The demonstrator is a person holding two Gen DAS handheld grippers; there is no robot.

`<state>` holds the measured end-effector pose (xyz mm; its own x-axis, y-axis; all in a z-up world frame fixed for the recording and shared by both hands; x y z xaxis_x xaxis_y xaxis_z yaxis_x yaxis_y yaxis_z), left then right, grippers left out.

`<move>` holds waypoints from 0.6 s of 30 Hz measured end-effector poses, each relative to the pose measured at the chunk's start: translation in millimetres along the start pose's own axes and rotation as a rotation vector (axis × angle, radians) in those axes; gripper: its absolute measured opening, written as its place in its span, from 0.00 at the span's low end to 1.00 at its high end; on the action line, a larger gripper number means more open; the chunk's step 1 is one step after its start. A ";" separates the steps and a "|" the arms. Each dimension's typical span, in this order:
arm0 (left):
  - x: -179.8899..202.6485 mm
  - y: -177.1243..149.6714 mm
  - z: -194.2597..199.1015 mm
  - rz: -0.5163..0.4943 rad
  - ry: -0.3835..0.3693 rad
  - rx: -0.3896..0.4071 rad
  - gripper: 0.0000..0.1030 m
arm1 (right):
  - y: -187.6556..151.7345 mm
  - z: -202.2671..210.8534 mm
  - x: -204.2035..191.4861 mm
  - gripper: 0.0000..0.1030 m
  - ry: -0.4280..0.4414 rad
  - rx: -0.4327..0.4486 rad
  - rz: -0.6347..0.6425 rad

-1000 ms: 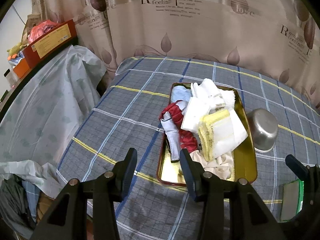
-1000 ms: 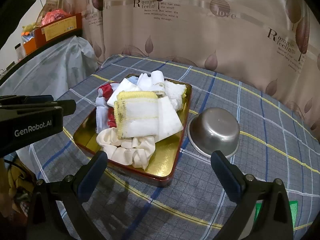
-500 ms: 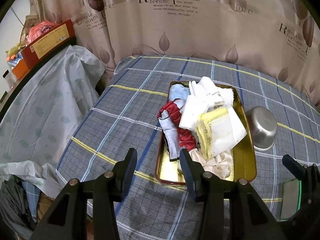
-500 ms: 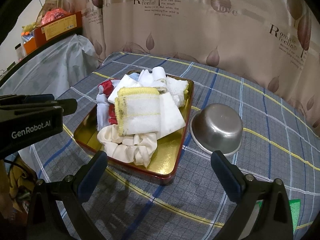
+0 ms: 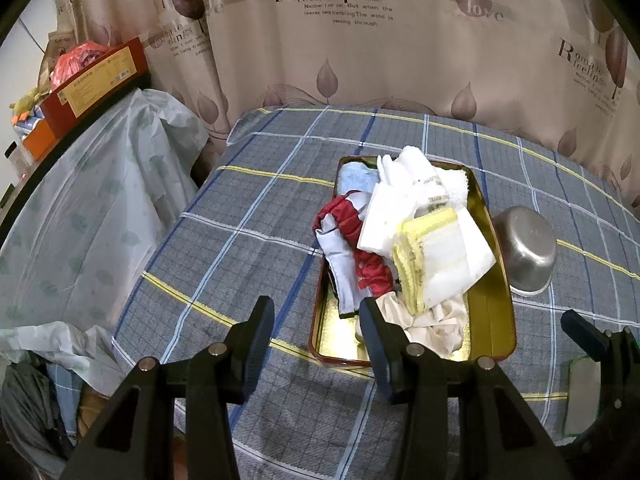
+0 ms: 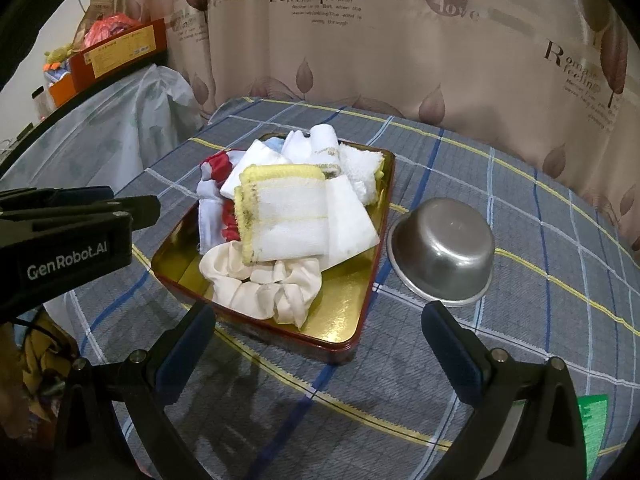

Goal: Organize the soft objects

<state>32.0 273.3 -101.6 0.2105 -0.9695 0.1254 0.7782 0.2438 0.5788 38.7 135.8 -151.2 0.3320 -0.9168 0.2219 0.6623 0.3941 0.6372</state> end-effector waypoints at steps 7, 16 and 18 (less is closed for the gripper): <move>0.2 -0.4 -0.4 0.005 0.000 -0.001 0.44 | -1.0 -0.2 -1.1 0.99 -0.001 -0.002 0.004; -0.2 0.4 0.7 0.000 -0.002 -0.002 0.44 | -2.4 -0.3 -2.2 0.99 -0.002 -0.005 0.008; -0.2 0.9 1.8 -0.001 -0.004 -0.001 0.44 | -2.9 -0.9 -3.5 0.99 0.001 -0.006 0.012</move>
<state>31.7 273.7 -99.6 0.2075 -0.9698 0.1285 0.7790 0.2433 0.5779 36.2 137.9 -154.5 0.3410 -0.9118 0.2289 0.6620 0.4058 0.6302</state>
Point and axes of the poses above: each gripper's, at about its wrist camera, not at the fingertips, and z roughly against the way its jaws point, x to its right, y to its top, the point moved 10 cm from there along -z, roughly the way its jaws point, and after that the axes turned 15 degrees about -y, right-handed, at the moved point
